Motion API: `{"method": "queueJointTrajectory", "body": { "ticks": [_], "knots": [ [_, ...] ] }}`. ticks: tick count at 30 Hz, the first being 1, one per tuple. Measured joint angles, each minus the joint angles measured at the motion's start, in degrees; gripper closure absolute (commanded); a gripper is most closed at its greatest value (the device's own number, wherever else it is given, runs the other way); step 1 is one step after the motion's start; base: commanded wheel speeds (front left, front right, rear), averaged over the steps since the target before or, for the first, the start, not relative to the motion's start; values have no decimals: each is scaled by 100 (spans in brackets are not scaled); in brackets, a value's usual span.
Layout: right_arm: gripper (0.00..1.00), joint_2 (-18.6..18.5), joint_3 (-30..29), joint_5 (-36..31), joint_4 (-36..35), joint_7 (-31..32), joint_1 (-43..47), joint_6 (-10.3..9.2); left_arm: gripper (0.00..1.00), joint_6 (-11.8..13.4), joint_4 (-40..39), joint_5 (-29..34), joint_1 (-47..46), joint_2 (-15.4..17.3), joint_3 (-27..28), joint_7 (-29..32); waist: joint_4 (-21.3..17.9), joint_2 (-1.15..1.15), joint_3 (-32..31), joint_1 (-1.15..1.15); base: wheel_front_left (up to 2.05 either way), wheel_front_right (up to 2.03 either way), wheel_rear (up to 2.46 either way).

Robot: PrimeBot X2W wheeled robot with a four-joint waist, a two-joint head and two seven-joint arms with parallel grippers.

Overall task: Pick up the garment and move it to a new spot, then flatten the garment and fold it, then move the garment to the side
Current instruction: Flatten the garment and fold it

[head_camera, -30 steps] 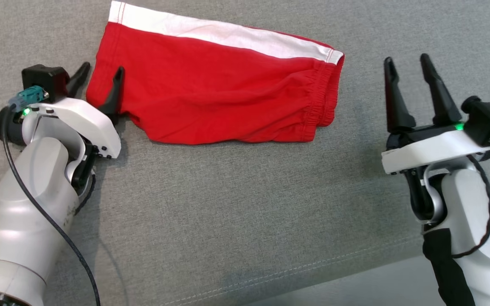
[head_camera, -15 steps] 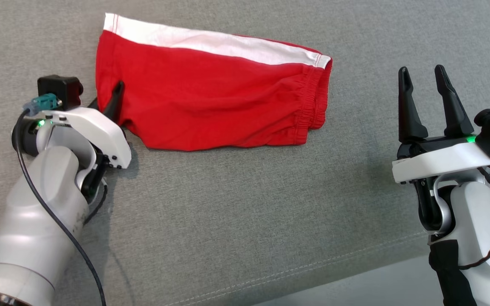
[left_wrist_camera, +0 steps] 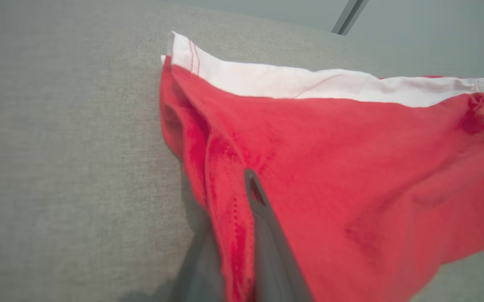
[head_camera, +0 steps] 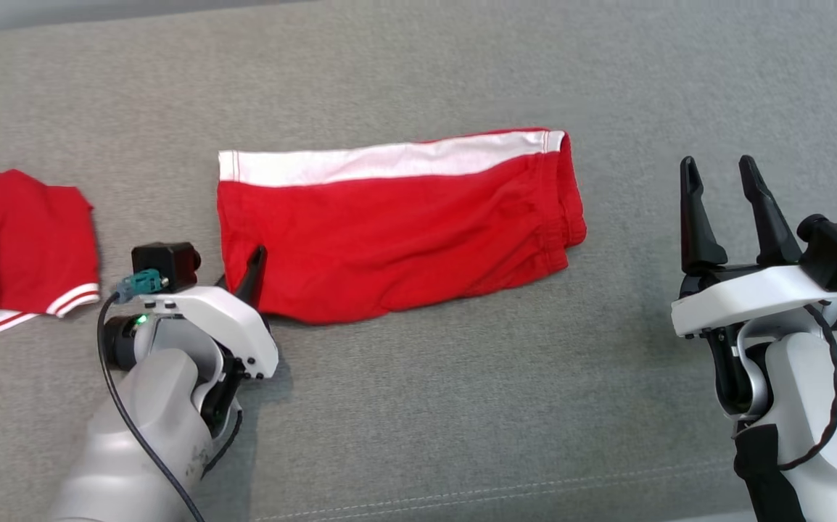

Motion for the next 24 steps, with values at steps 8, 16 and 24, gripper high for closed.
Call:
{"method": "queueJointTrajectory", "body": {
  "ticks": [8, 16, 24],
  "knots": [
    [0, 0, -16, -103, 242, 0, 17, 0, 0, 220, -392, 330, 249, 151, 282, -5, 307, 0, -404, 0, 0, 0, 0],
    [0, -2, -211, -227, 267, 0, 433, 0, 0, 725, -2120, 1547, 1366, 447, 1021, -7, 428, 0, -856, 0, 0, 0, 0],
    [0, 2, -356, -218, 179, 0, 1008, 0, 0, 916, -3850, 2564, 2966, 519, 2206, -23, 554, 0, -1239, 0, 0, 0, 0]
  ]
}}
